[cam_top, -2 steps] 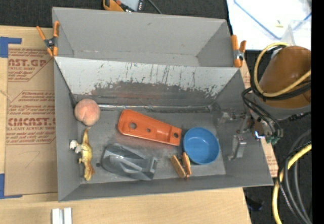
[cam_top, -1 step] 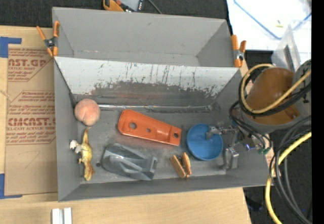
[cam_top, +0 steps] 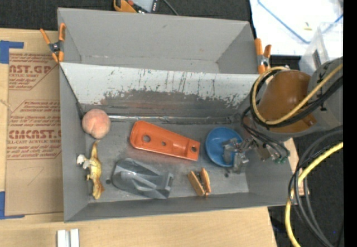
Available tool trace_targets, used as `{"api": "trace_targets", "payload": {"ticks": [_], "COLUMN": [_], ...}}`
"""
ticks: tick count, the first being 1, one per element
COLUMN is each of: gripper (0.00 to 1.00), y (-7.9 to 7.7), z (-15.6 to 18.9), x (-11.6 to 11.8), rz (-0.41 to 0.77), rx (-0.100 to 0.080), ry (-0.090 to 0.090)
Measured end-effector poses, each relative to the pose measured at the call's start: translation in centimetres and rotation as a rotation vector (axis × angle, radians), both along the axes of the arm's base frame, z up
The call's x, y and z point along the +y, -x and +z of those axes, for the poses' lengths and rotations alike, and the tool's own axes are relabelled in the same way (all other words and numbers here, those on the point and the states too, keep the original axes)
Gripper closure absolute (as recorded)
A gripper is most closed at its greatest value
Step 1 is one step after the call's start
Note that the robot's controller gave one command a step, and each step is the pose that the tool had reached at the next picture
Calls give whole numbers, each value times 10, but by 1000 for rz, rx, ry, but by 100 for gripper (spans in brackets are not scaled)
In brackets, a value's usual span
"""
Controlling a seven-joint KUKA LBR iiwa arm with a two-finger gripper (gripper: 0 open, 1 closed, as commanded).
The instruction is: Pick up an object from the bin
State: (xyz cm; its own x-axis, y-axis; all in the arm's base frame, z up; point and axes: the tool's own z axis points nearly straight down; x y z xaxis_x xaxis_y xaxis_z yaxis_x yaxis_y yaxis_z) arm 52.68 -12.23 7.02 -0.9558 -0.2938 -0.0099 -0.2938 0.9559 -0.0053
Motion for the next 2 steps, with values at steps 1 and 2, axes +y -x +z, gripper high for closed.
{"api": "trace_targets", "payload": {"ticks": [1,2], "gripper": [100,0], "y": [0,-12], "z": [0,69], "x": [0,15], "rz": [0,-4], "rx": [1,-6], "ry": [0,0]}}
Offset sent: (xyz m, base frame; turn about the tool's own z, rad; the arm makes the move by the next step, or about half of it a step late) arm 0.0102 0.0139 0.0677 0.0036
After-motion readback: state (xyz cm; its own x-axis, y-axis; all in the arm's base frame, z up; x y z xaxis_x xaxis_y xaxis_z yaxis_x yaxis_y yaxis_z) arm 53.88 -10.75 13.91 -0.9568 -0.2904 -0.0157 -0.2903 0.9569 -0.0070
